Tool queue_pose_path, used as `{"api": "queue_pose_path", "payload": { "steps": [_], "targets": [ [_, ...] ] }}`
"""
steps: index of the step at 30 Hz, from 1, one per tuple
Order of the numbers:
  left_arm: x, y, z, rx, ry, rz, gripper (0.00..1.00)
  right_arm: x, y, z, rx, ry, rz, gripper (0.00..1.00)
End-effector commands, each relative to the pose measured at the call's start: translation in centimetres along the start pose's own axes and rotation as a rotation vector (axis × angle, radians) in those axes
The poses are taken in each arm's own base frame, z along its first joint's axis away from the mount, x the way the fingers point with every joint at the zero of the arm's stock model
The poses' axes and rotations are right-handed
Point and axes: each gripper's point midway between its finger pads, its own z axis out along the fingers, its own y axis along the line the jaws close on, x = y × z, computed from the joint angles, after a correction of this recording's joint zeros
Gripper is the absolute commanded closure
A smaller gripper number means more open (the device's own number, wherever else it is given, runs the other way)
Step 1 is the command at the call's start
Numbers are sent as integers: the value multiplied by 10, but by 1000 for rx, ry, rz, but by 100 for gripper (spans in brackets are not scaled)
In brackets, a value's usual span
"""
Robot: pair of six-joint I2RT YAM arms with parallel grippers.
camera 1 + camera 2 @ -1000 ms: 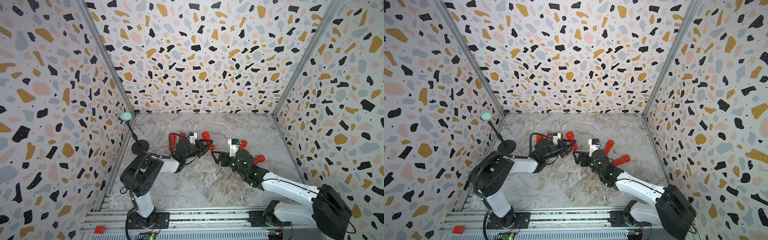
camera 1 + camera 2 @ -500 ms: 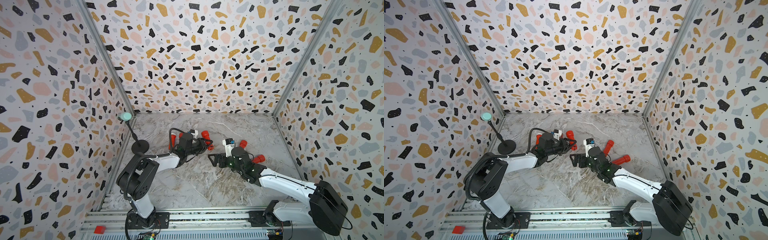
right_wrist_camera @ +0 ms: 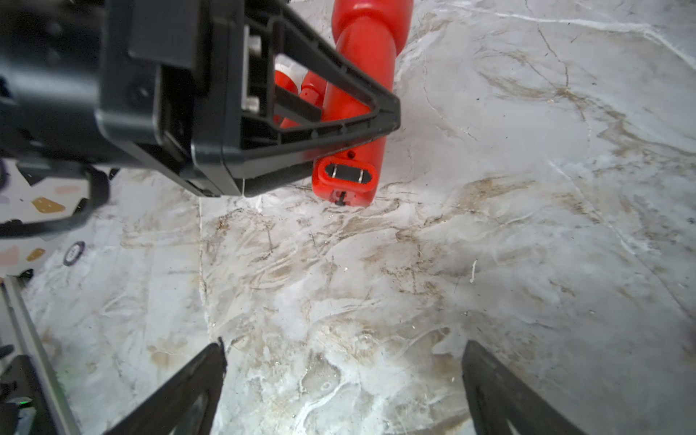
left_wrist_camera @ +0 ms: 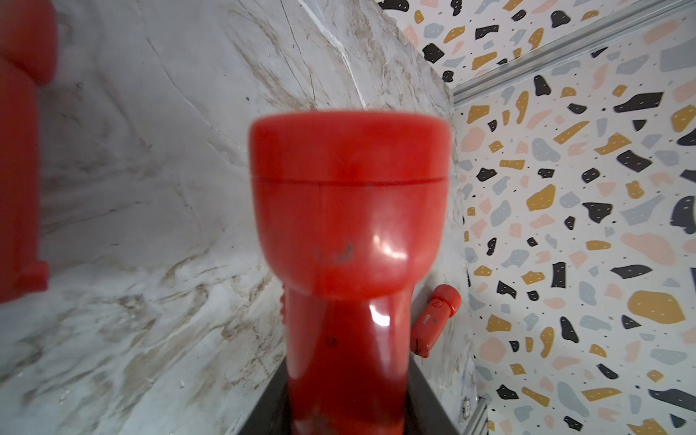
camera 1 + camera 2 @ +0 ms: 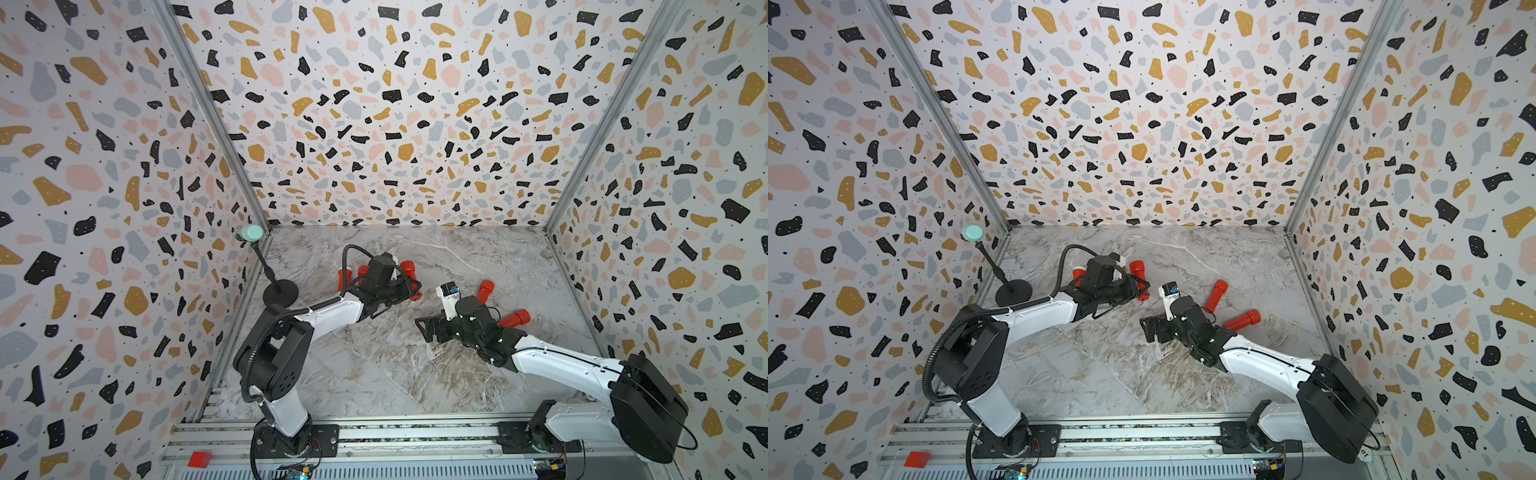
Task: Close the plug at the bottom of the flashlight
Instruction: Place the flashlight at the center of the board.
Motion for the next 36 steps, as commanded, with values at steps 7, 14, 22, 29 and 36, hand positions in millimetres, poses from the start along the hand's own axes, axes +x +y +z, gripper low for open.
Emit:
{"api": "queue_pose_path", "payload": {
  "steps": [7,14,22,29,36],
  "targets": [
    [-1,9,4,-163,11,139,100,-12,5,1,9,-53,-118,1],
    [-6,23,1,-270,0,174,100,-9,-5,-8,38,-123,-105,1],
    [-7,32,9,-390,25,228,100,-6,-18,-20,78,-184,-57,1],
    [-7,48,24,-498,91,245,100,-7,-19,-25,77,-197,-34,1],
    [-13,61,33,-597,110,266,100,-9,-18,-32,63,-230,-24,1]
  ]
}}
